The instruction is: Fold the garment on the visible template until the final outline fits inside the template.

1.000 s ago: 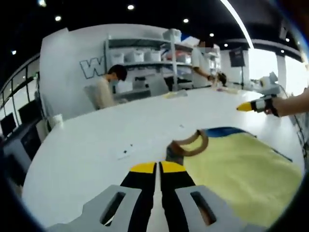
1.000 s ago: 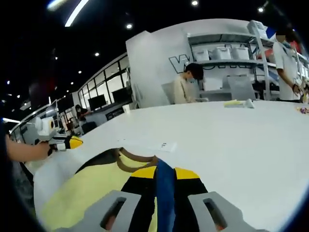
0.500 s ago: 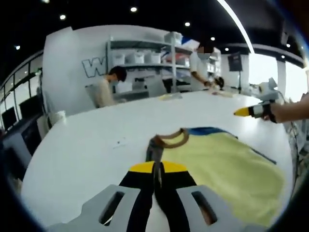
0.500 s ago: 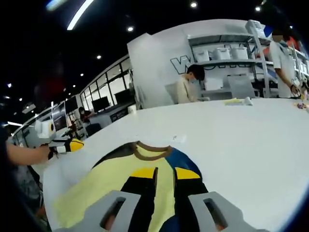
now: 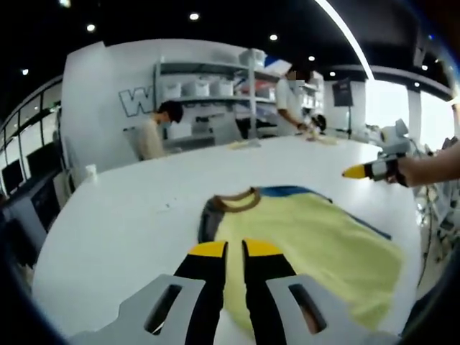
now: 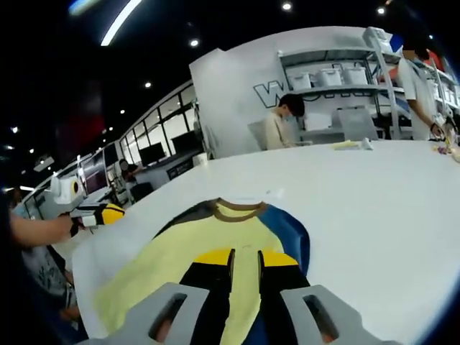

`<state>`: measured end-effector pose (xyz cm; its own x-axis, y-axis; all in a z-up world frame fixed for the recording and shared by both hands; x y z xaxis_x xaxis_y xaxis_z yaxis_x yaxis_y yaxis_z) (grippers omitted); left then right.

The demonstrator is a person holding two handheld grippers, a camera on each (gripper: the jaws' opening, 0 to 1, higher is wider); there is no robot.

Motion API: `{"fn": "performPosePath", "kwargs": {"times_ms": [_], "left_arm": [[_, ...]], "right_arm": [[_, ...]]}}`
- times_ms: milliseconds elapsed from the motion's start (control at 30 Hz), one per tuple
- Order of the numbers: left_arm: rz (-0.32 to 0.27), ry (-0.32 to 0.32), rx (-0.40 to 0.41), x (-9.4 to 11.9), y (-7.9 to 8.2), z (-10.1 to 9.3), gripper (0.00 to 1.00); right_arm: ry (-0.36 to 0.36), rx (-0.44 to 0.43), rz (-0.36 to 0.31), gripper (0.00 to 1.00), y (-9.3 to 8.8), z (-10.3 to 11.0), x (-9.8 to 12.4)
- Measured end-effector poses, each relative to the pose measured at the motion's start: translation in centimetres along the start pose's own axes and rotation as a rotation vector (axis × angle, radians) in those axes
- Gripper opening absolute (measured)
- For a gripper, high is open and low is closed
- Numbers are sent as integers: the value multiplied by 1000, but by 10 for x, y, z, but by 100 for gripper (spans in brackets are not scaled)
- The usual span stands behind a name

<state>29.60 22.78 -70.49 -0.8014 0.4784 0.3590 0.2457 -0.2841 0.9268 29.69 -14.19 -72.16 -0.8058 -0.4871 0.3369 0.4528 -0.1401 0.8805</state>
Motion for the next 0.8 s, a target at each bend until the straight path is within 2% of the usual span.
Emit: {"fn": "performPosePath", "kwargs": {"times_ms": [433,533,600,800], "left_arm": [[32,-40,13,38,-19,-36,10],[42,-47,14,48,-26,-48,10],[51,-54,19,54,-31,-55,10],[56,-61,32,65,-38,-67,11]], "right_arm": [[-15,-24,29,11,-36,18,38],[-27,-56,47,11,-52,20,50],[-39,-110,53,12,-66,19,58],[-68,-123,71,11,-83,20,72]]}}
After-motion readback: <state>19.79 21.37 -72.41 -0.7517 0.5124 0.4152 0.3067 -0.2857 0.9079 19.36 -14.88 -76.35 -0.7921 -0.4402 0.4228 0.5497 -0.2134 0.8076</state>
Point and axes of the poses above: the point that each gripper's makers call its tool centre point, and the gripper's own axes: x roughly backward along the fingers, z roughly to its left, y roughly out of its top, the point moved 9 cm from there along x, roughly backward along the fingers, and after that the axes turned 5 degrees about -x, right-handed, at the moved point
